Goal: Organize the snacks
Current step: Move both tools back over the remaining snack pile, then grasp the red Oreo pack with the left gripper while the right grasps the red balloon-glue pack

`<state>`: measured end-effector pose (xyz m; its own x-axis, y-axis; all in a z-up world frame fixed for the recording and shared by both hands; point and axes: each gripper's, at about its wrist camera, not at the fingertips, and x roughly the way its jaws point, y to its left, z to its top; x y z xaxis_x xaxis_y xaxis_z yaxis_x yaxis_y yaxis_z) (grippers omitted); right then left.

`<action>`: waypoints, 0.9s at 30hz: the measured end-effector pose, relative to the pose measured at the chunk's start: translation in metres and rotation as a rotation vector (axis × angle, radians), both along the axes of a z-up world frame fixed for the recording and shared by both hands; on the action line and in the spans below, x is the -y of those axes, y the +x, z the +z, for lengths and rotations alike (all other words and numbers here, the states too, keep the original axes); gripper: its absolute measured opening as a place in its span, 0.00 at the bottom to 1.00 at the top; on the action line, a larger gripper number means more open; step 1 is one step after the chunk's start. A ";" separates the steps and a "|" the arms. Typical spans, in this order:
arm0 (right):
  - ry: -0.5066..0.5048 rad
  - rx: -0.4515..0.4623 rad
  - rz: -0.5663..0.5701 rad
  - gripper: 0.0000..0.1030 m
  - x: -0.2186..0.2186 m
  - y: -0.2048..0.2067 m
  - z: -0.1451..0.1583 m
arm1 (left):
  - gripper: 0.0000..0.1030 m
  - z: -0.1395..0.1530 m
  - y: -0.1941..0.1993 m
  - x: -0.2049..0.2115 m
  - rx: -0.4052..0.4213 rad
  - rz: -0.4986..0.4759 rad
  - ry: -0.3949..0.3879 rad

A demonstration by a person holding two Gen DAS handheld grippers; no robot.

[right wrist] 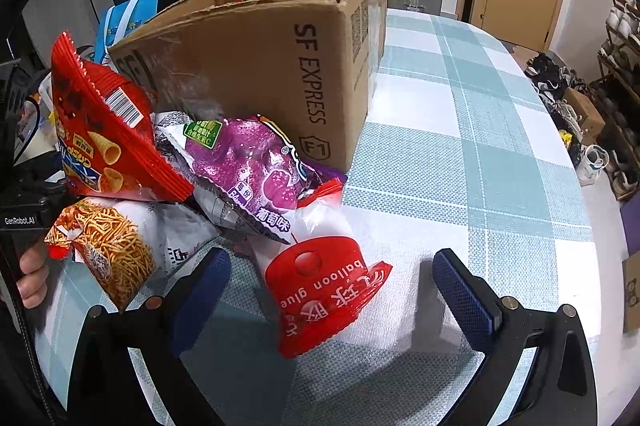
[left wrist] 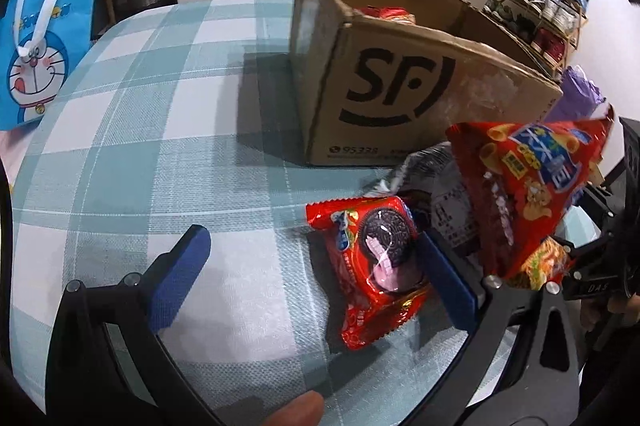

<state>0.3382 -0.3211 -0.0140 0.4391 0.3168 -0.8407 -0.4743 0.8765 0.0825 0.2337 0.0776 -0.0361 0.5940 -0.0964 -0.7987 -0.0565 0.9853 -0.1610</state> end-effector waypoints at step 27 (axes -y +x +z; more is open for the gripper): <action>-0.005 0.030 0.023 0.70 0.000 -0.006 0.004 | 1.00 -0.011 0.002 0.002 -0.051 0.016 0.073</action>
